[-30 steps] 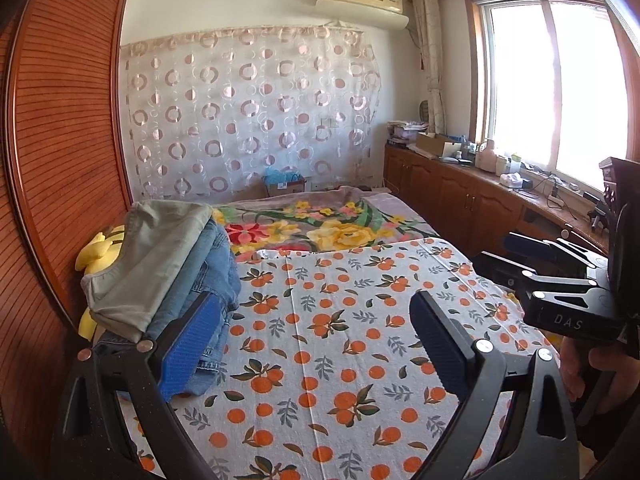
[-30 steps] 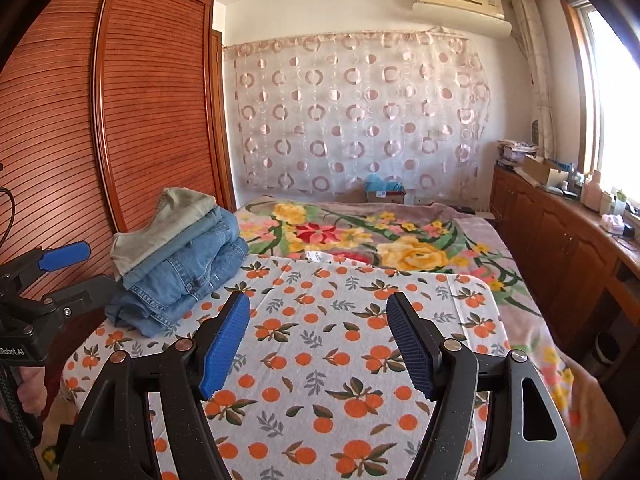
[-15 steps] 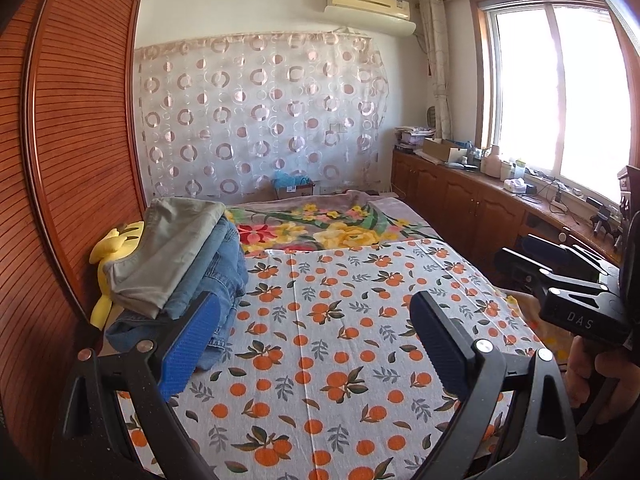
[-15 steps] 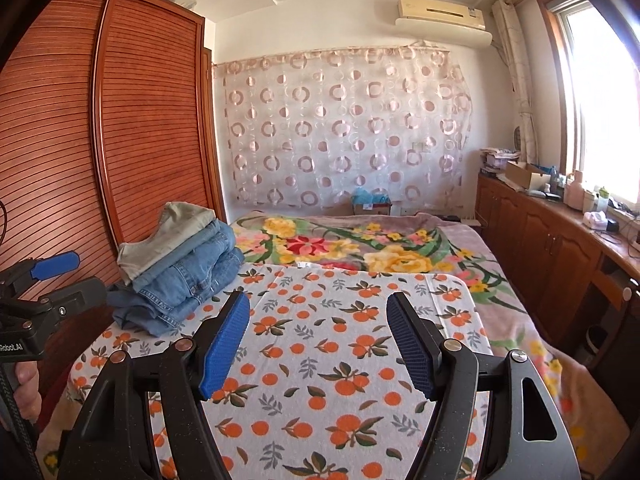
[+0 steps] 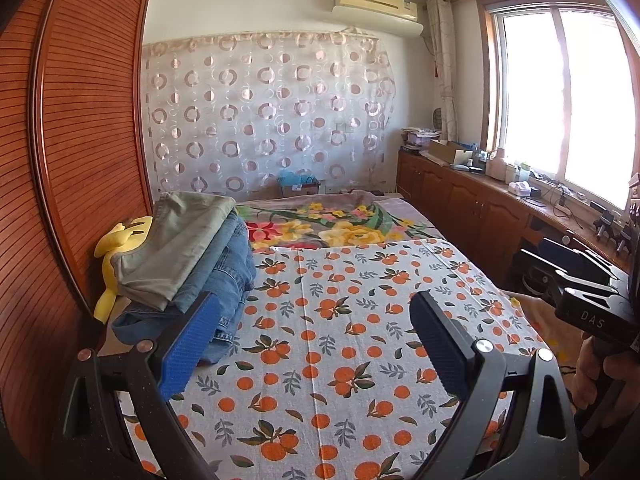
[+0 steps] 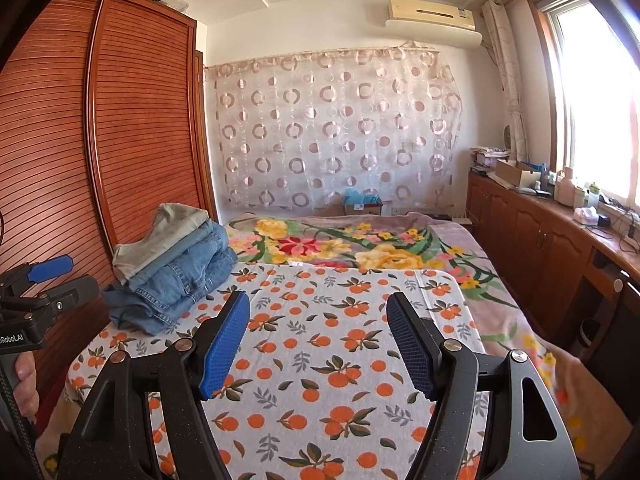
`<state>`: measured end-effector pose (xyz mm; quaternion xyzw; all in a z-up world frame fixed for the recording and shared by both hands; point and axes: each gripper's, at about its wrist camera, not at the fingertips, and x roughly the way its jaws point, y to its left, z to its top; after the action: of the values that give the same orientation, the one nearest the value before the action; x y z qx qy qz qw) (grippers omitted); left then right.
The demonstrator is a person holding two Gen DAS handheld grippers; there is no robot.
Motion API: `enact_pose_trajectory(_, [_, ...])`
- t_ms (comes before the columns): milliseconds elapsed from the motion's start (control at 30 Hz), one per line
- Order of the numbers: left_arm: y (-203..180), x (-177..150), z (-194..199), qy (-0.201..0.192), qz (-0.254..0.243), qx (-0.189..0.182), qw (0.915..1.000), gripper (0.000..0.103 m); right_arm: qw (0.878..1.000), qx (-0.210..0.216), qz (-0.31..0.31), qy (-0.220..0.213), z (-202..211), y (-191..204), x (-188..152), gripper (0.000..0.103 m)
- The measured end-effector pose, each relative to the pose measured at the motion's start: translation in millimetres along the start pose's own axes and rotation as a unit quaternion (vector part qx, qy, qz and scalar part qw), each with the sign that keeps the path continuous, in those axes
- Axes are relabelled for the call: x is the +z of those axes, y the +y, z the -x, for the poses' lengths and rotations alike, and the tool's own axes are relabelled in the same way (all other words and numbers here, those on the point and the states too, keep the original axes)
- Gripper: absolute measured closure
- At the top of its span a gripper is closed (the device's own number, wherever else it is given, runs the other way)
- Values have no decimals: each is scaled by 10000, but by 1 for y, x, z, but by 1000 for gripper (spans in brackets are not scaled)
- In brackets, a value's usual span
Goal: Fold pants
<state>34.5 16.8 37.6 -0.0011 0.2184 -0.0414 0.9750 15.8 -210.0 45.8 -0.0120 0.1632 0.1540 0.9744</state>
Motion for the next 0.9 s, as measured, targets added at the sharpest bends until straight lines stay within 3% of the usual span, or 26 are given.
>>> enact_pose_trajectory(900, [1, 0, 1, -4, 0, -21, 10000, 7, 10000, 27, 66, -25, 1, -6, -6, 30])
